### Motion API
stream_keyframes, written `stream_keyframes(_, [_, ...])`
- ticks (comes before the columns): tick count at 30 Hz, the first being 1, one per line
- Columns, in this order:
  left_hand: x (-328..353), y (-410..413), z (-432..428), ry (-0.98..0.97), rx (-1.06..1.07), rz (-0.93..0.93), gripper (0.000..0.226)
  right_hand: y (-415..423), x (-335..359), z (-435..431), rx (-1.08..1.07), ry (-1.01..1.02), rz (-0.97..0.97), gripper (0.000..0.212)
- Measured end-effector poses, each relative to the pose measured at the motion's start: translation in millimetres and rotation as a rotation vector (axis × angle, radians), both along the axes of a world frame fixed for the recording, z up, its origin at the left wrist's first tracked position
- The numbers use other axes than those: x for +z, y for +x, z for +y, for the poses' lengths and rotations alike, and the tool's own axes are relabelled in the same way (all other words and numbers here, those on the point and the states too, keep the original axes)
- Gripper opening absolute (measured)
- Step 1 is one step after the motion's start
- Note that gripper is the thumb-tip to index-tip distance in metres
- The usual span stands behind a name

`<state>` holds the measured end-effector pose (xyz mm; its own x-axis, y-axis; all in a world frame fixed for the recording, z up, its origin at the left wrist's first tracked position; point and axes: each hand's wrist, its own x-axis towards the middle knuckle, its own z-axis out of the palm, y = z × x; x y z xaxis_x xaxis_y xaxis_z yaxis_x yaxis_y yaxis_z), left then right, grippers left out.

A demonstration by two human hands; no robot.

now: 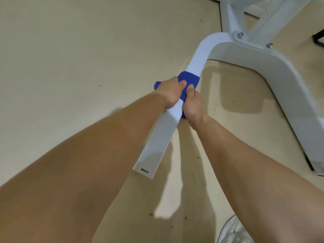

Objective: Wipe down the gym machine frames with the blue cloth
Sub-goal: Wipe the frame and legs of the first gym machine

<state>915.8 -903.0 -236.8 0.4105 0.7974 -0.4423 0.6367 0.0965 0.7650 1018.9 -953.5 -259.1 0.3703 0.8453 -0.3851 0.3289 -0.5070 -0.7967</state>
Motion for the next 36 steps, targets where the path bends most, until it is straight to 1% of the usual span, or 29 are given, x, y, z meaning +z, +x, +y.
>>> stream_keyframes(1, [2.5, -6.6, -11.8, 0.016, 0.007, 0.012, 0.044, -6.4, -3.5, -11.5, 0.001, 0.002, -0.020, 0.051])
stream_keyframes(3, [3.6, -24.8, -37.7, 0.005, 0.009, 0.021, 0.043, -20.5, -12.6, -41.2, 0.023, 0.039, -0.011, 0.059])
stream_keyframes(5, [1.7, -41.3, -59.8, -0.053, -0.010, 0.027, 0.040, -31.4, -18.1, -65.0, 0.085, 0.047, 0.050, 0.063])
stream_keyframes(7, [-2.9, -45.2, -67.5, -0.080, -0.016, 0.039, 0.039, -34.7, -16.6, -68.0, 0.068, -0.003, 0.078, 0.059])
stream_keyframes(8, [-3.1, -43.3, -64.6, -0.062, -0.008, 0.027, 0.040, -34.4, -13.3, -63.6, 0.043, -0.028, 0.073, 0.054])
stream_keyframes(11, [-8.3, -25.0, -39.8, -0.019, 0.076, -0.046, 0.044, -20.7, -8.1, -41.2, 0.028, -0.056, 0.041, 0.044])
stream_keyframes(13, [-8.8, -8.9, -16.9, 0.008, 0.071, -0.031, 0.043, -5.2, -4.2, -19.8, 0.030, -0.053, 0.011, 0.043])
stream_keyframes(15, [-12.4, 6.2, 7.6, -0.005, 0.057, -0.034, 0.043, 8.9, -0.1, 4.5, 0.027, -0.089, -0.011, 0.047])
stream_keyframes(17, [-20.8, 20.7, 31.9, -0.047, 0.104, -0.127, 0.043, 20.6, 1.8, 30.0, 0.027, -0.121, 0.007, 0.057])
stream_keyframes(19, [-27.4, 32.3, 53.0, -0.069, 0.142, -0.195, 0.040, 30.9, 0.4, 49.5, 0.015, -0.153, 0.022, 0.071])
stream_keyframes(21, [-29.6, 43.0, 72.6, -0.081, 0.151, -0.224, 0.037, 41.6, -1.7, 66.4, 0.000, -0.151, 0.006, 0.075])
stream_keyframes(25, [-31.8, 63.3, 108.9, -0.088, 0.137, -0.232, 0.038, 56.9, 1.6, 97.2, -0.056, -0.128, -0.027, 0.066])
stream_keyframes(27, [-34.3, 73.7, 126.3, -0.080, 0.133, -0.245, 0.037, 66.4, 2.0, 110.8, -0.064, -0.107, -0.009, 0.060])
stream_keyframes(32, [-38.7, 104.9, 164.0, -0.044, 0.173, -0.289, 0.033, 91.1, 0.6, 148.6, -0.106, -0.087, 0.035, 0.053])
stream_keyframes(34, [-37.6, 116.7, 179.4, -0.006, 0.174, -0.266, 0.031, 100.0, -0.7, 164.4, -0.141, -0.113, 0.073, 0.050])
stream_keyframes(36, [-31.9, 125.6, 196.1, 0.046, 0.131, -0.220, 0.030, 106.6, -0.2, 177.8, -0.187, -0.134, 0.129, 0.048])
